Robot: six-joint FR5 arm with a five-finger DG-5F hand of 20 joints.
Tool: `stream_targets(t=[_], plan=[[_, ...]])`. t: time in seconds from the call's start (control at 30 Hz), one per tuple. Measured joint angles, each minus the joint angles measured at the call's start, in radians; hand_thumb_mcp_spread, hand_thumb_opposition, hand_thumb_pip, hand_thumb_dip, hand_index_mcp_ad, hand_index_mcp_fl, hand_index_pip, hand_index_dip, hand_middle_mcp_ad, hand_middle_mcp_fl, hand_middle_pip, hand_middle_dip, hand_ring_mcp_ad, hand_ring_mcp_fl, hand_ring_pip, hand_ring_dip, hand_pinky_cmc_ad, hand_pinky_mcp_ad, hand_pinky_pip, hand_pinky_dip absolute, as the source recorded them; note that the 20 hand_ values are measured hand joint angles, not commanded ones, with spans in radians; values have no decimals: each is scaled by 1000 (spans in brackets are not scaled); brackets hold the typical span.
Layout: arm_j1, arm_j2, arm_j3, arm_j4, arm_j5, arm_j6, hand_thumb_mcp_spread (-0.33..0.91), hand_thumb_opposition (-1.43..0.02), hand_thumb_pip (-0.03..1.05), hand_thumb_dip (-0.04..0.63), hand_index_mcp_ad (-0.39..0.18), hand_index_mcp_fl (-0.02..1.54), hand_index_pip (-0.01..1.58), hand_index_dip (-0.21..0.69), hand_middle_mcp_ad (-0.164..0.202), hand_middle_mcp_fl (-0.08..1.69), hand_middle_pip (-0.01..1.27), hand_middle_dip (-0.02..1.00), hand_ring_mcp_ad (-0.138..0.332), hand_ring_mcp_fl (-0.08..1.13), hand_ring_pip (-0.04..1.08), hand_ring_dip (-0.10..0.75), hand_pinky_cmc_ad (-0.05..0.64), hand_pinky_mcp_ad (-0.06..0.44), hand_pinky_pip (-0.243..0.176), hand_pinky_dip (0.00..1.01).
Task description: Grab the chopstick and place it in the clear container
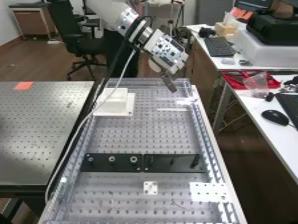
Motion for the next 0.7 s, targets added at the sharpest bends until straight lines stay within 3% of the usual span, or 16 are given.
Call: stream_targets(t=[0.27,0.7], plan=[[-32,-60,82,-77,-28,11,654,-1012,543,239,-93,770,1203,3,58,1035,691,634,19,932,87,541,403,278,49,410],[-43,-149,207,-185,-73,-40,658,-1016,543,237,-89,764,1182,2,72,1028,691,634,12,932,94,541,405,278,51,429]])
